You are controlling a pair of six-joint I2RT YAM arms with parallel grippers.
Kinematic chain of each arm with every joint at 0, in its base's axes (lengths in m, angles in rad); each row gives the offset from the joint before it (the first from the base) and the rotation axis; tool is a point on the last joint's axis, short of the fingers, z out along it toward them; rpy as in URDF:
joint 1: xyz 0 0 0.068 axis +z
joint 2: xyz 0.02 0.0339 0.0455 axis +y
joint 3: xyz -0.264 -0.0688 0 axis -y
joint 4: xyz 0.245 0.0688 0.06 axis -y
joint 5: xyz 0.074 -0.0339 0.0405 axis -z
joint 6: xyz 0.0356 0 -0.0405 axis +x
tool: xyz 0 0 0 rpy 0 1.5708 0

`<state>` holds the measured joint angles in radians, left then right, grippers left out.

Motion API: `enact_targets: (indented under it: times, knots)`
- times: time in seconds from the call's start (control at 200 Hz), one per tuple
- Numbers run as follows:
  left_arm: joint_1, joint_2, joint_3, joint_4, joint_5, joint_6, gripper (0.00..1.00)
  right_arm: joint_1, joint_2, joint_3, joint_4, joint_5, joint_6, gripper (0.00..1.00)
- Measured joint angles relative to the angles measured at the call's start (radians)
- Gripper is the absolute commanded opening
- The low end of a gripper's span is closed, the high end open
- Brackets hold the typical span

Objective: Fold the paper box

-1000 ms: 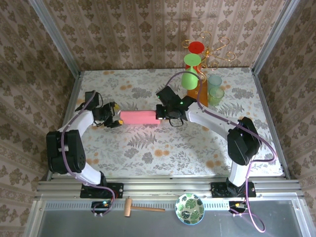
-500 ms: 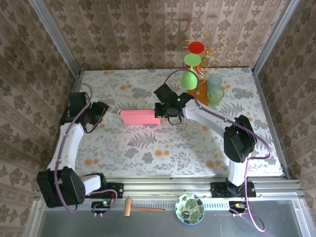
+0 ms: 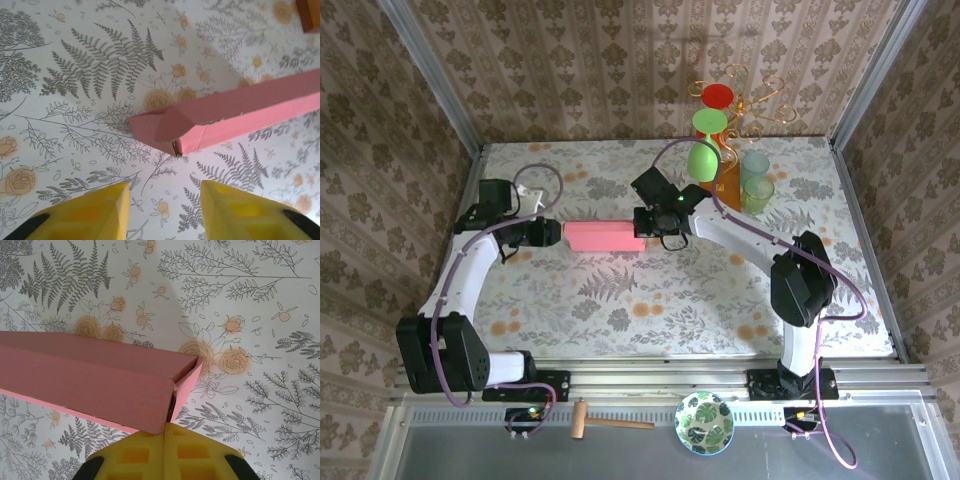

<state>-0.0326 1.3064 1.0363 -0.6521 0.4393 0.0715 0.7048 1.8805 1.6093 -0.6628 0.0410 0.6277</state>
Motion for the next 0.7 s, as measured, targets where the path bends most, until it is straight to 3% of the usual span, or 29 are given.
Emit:
enact_targets:
  times: [0.7]
  knots:
    - [-0.041,0.111,0.068,0.058,-0.024,0.110,0.51,-0.028,0.043,0.077,-0.077,-0.053,-0.016,0.00]
